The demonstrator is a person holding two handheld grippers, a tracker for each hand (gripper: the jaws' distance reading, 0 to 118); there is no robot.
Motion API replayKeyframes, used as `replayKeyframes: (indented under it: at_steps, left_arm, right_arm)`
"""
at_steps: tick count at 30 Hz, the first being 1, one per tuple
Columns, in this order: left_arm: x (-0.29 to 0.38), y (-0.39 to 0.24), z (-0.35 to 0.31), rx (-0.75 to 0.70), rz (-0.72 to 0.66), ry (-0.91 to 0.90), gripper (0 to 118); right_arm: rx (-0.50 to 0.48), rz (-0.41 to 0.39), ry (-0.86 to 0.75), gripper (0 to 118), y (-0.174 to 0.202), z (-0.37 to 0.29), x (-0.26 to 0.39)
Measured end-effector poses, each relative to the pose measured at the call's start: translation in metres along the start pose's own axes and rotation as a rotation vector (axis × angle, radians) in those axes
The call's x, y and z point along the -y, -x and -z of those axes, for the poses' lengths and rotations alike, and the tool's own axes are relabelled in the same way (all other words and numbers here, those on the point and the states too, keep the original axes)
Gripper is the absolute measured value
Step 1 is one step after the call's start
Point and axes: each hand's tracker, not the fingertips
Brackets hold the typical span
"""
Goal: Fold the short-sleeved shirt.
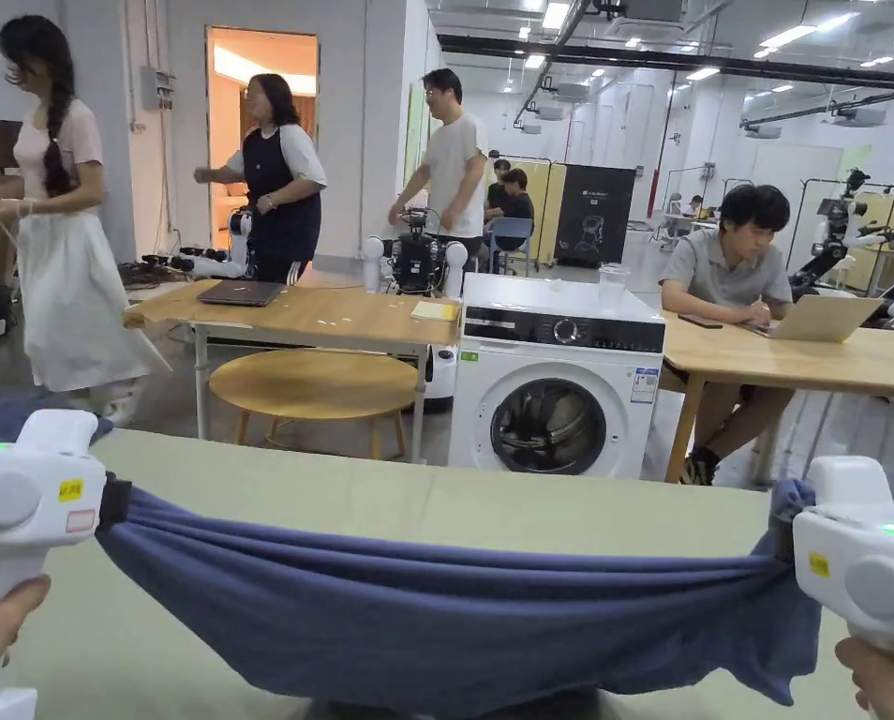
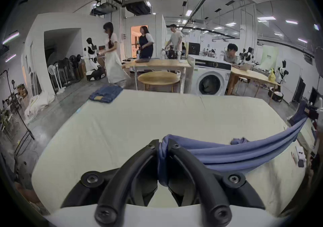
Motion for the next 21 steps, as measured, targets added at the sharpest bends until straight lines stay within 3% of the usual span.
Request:
replayKeyframes:
  at_steps: [12, 21]
  left_arm:
    - [0.175, 0.008, -0.074, 0.037, -0.084, 0.103, 3]
    - [0.243, 0.008, -0.077, 0.038, -0.084, 0.219, 3]
  right_arm:
    - [-0.006, -0.026, 0.16, 2, 0.003, -0.079, 0.144]
    - [0.007, -0.027, 0.27, 2, 0.008, -0.103, 0.214]
